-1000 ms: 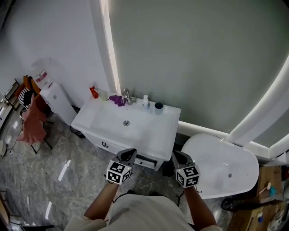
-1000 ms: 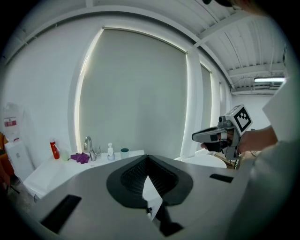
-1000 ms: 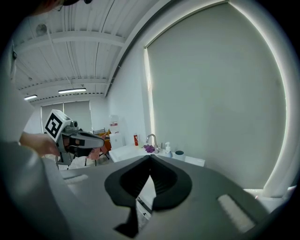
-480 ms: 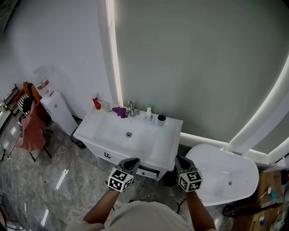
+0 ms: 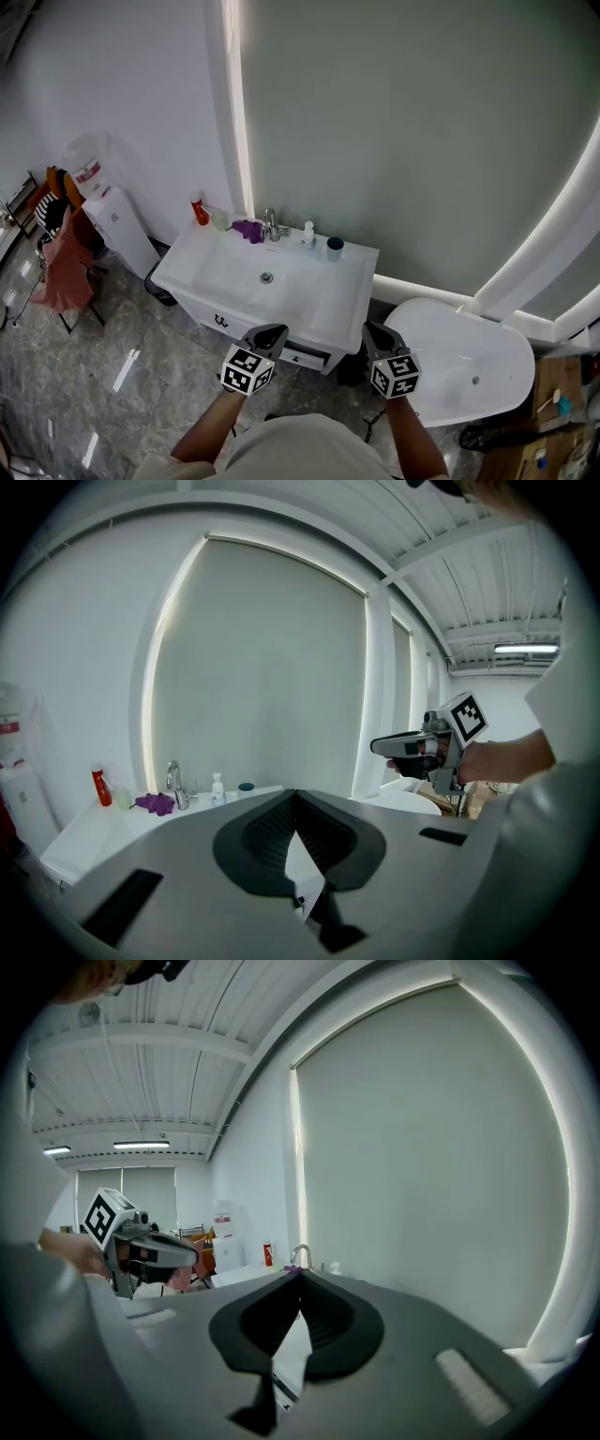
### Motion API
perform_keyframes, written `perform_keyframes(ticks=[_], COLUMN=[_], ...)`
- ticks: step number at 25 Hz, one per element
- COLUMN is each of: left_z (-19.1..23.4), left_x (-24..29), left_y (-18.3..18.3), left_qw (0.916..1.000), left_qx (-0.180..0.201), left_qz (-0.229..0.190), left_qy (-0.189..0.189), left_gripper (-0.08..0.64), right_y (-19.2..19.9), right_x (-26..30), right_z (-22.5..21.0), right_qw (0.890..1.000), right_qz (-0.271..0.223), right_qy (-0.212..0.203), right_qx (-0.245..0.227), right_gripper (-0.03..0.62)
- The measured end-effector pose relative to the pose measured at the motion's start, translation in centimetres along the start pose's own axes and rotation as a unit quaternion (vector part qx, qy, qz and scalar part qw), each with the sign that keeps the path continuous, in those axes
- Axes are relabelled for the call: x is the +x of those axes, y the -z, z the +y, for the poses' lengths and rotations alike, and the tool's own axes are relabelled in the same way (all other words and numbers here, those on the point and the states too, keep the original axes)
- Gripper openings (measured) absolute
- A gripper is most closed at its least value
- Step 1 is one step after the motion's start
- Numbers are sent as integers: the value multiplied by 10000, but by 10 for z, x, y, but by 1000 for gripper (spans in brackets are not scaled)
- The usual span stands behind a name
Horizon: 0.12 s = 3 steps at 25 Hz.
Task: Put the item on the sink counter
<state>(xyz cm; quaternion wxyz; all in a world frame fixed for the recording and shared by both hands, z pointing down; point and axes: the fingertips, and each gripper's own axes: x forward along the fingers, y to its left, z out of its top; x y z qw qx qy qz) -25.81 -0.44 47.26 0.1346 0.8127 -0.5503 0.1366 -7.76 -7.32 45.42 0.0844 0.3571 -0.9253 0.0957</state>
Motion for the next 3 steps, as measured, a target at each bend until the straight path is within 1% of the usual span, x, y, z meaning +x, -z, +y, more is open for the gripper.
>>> perform_keyframes(ticks=[3], left_z=[1], left_x=[0], left_y=[0], left_qw=[10000], left_qx=[-32], left_qz=[3], left_qy=[-34], left_gripper=[8], right_y=[0], right_x=[-2], right_z=[-1], right_qw=[10000], right_qz=[6], right_qy=[-12], right_qx=[-7], right_gripper=[11])
